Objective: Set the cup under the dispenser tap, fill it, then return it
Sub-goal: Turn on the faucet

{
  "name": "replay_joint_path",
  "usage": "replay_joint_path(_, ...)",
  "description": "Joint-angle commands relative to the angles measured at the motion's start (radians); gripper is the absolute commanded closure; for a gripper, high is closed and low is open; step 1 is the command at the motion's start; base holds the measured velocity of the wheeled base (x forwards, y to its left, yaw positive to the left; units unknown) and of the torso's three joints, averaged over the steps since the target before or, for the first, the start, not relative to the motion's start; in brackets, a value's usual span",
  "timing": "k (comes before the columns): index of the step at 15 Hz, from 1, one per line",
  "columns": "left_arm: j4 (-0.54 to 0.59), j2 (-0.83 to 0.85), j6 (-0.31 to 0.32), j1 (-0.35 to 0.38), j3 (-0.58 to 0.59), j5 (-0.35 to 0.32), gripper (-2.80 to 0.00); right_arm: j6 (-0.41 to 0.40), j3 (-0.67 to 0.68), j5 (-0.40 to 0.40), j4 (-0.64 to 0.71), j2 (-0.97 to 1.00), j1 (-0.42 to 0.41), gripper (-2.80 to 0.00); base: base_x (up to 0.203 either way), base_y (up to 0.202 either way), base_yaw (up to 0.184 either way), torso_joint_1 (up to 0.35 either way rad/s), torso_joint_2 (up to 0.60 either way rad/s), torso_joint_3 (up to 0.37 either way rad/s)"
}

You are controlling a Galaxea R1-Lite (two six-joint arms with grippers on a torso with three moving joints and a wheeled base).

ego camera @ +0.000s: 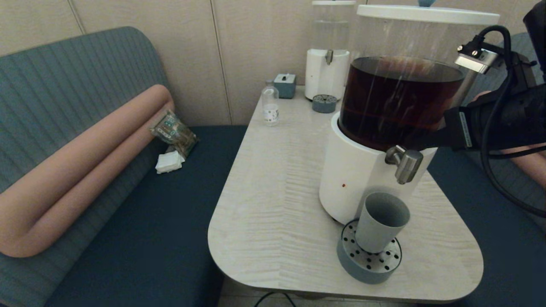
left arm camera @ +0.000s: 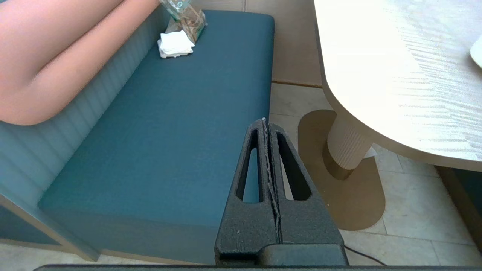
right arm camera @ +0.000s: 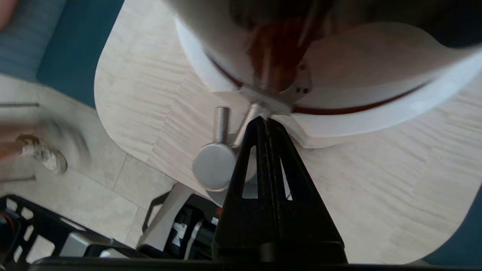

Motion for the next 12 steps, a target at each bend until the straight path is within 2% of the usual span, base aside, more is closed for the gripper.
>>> replay_joint_path(1,-0.001,0.002,-0.001,0.000,0.002,0.000,0.00,-0.004,0.010,0.001,0.003,-0.001,0.010,0.00,0.000,0.000,0.000,0.000,0.00,0.000)
replay_joint_path(4,-0.001,0.002,-0.001,-0.001,0.002,0.000,0.00,-0.005,0.011,0.003,0.000,0.001,0.018,0.00,0.000,0.000,0.000,0.000,0.00,0.000)
replay_joint_path(12,-0.001,0.002,-0.001,-0.001,0.002,0.000,0.00,-0.016,0.011,0.069,-0.005,0.010,0.019,0.00,0.000,0.000,0.000,0.000,0.00,0.000)
